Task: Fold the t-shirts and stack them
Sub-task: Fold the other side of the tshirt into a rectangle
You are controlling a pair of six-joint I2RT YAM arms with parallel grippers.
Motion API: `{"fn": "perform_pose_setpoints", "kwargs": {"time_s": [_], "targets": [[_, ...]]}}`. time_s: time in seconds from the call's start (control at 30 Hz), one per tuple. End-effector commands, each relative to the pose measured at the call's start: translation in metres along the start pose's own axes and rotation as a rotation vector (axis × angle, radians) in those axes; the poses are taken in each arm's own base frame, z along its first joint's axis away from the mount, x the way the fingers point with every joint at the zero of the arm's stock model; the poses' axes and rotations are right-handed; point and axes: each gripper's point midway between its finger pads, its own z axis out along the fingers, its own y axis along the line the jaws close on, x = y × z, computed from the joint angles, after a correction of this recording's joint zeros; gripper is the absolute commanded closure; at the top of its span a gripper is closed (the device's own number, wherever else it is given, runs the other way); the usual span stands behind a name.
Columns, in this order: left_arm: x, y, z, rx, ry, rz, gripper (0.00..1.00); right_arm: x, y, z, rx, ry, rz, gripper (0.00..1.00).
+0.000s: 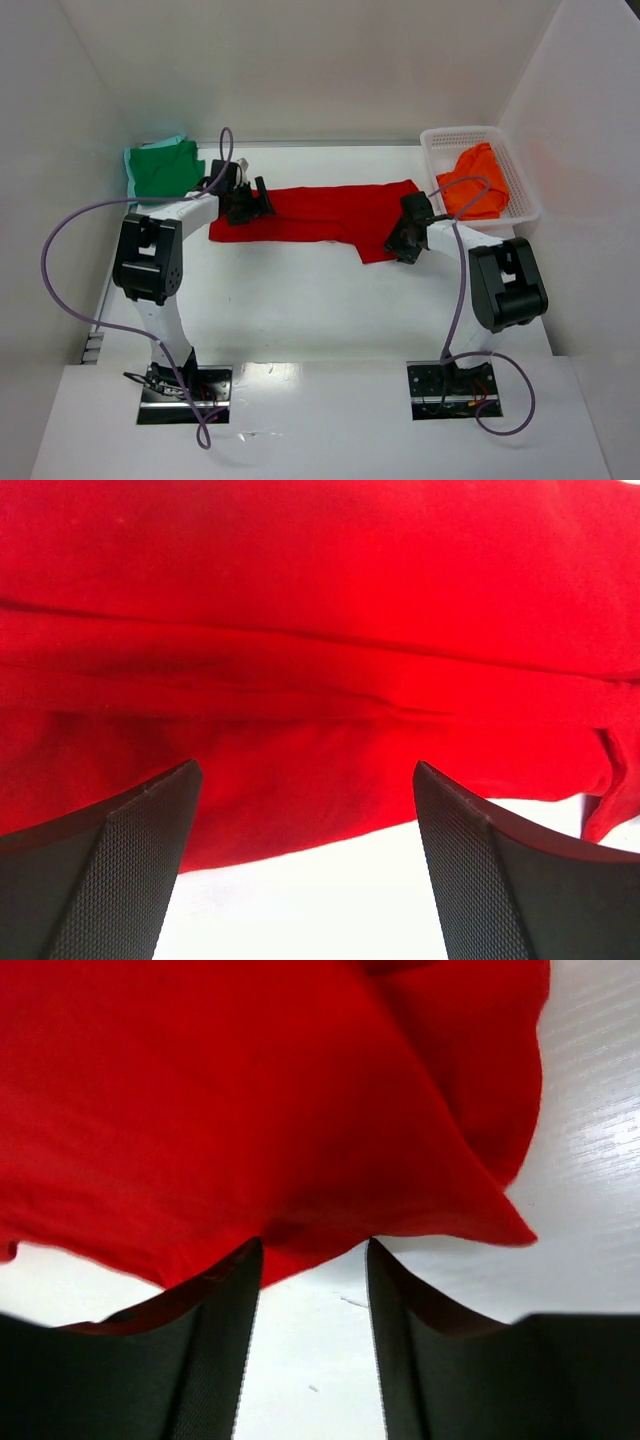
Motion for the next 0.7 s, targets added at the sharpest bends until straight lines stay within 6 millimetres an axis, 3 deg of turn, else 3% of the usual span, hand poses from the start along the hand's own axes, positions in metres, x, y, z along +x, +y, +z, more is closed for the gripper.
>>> {"fn": "perform_pose_setpoints", "kwargs": {"time_s": [0.0, 0.2, 0.4, 0.5, 0.67], "targets": [[-0.009, 0.001, 0.001, -0.010, -0.011, 0.036, 0.06, -0.012, 0.006, 0.004, 0.029, -0.050, -0.014, 0.50], [-0.006, 0.014, -0.003, -0.029, -0.003, 0.026, 0.06, -0.016, 0.006, 0.009, 0.048, -0.058, -0.015, 0.54], [-0.007, 0.016, -0.004, -0.025, -0.003, 0.019, 0.06, -0.018, 0.005, 0.014, 0.070, -0.052, -0.026, 0.90], [-0.003, 0.018, -0.003, -0.029, 0.006, 0.026, 0.06, -0.024, 0.010, 0.003, 0.052, -0.072, -0.024, 0.99], [-0.001, 0.020, 0.000, -0.032, 0.014, 0.023, 0.06, -0.041, 0.021, -0.016, 0.031, -0.118, -0.018, 1.00]]}}
